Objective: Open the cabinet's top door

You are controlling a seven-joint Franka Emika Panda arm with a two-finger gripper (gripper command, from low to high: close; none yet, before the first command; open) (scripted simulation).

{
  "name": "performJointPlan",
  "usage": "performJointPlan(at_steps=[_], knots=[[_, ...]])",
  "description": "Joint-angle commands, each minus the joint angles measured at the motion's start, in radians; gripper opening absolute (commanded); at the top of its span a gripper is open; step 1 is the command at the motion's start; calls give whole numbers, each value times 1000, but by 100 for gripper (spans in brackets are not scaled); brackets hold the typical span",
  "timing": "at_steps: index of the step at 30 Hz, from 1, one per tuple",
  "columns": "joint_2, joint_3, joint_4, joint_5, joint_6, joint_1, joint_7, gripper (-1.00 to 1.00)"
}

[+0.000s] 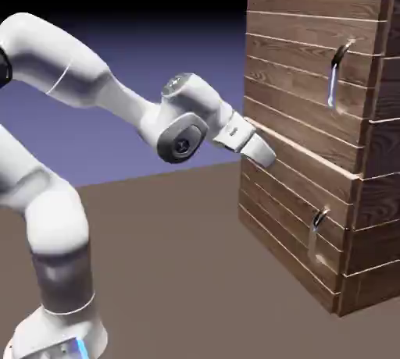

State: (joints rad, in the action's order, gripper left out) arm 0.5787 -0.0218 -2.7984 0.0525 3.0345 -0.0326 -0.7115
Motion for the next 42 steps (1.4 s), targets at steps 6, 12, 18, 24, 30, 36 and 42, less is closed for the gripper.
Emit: performJointPlan(at_steps=[6, 12, 18, 24, 30, 36, 42], knots=[[43, -109, 58, 261, -13, -103, 147, 0], [86, -217, 115, 522, -25, -205, 294, 0], [129, -326, 173, 783, -38, -308, 441, 0], [172, -435, 231, 1044, -50, -410, 588, 0], [215, -543, 288, 1305, -63, -513, 735, 0], [258, -652, 346, 1566, -76, -616, 882, 0], [301, -761, 404, 1827, -88, -718, 1030, 0]])
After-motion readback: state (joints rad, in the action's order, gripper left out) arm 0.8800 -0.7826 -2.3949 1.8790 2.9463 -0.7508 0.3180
